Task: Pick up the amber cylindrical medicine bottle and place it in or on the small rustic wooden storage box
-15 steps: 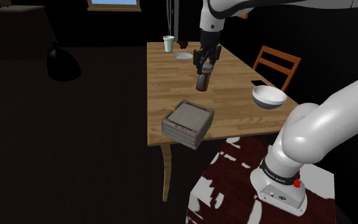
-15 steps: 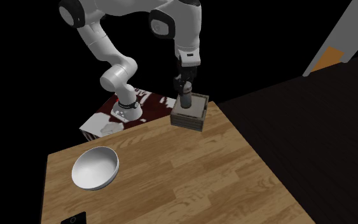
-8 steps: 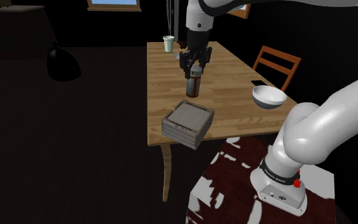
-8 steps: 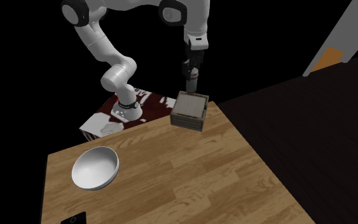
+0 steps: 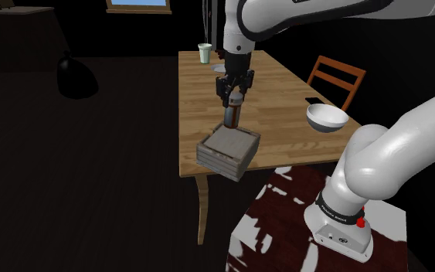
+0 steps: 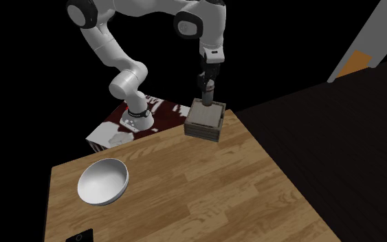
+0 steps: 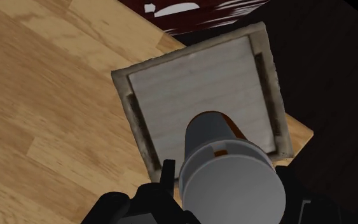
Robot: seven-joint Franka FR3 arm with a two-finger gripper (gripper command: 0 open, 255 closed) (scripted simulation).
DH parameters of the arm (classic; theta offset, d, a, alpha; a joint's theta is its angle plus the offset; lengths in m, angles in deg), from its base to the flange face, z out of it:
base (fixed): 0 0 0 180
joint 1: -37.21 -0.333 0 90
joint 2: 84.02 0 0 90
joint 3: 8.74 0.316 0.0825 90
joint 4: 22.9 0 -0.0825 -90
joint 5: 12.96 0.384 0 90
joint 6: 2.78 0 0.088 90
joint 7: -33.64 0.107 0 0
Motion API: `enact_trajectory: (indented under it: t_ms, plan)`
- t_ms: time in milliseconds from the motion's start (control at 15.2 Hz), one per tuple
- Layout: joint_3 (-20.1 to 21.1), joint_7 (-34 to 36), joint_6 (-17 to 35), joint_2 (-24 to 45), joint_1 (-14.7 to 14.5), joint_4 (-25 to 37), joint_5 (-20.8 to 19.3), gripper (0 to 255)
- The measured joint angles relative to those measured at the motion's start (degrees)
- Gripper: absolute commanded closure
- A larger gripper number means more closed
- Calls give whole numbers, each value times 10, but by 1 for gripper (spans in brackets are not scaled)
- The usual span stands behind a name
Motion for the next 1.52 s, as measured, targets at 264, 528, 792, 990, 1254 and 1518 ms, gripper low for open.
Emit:
enact_trajectory:
  t_ms: [264, 528, 792, 990, 1254, 1518]
  plan:
    - [1, 1, 31, 3, -1, -28, 1, 255]
    - [2, 2, 61, 6, -1, -56, 1, 255]
    - [2, 1, 91, 11, -1, -80, 1, 255]
    - [2, 1, 98, 13, -1, -84, 1, 255]
    - [2, 1, 99, 14, -1, -85, 1, 0]
    - [2, 1, 99, 14, -1, -85, 1, 0]
